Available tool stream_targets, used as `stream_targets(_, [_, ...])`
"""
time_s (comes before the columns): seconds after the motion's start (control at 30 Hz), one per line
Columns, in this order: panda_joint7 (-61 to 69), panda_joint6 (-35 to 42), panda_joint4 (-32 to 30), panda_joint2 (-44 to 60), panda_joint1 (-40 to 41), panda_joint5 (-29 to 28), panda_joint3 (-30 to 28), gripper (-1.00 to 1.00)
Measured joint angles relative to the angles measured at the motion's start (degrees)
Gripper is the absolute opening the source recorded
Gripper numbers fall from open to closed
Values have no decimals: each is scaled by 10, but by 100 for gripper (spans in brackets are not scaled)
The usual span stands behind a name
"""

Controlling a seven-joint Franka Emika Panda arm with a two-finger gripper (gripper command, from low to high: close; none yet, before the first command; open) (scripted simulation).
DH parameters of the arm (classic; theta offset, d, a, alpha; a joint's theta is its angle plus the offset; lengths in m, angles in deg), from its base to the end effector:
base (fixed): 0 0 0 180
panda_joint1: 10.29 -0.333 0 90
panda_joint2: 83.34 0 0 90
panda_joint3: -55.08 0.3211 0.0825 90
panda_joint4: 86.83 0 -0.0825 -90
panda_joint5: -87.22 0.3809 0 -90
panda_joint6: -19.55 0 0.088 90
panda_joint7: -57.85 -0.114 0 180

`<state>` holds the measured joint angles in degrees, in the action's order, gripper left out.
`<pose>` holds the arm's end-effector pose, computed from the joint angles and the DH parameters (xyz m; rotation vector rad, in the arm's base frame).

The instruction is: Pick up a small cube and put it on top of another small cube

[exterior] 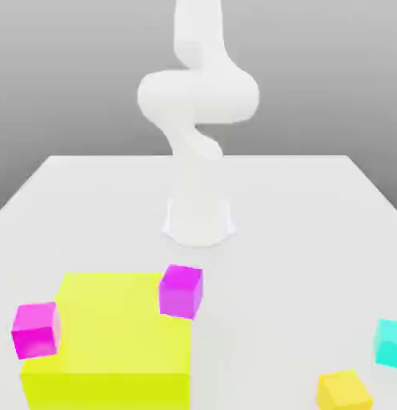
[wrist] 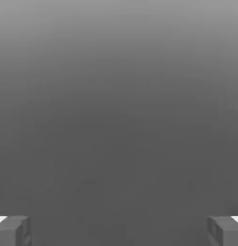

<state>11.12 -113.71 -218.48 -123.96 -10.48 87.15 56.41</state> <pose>0.3775 0.0131 0.6807 -2.4894 1.0354 -0.9602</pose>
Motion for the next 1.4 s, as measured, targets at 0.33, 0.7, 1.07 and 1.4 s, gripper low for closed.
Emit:
stream_targets(0.33, [-46, -60, 5, 210, -11, -16, 58, 0])
stream_targets(0.7, [-115, -124, 11, 440, -51, -62, 99, 0])
stream_targets(1.07, [-174, -215, 27, 669, -108, -105, 88, 0])
stream_targets(1.4, [-178, -230, 31, 689, -115, -110, 82, -100])
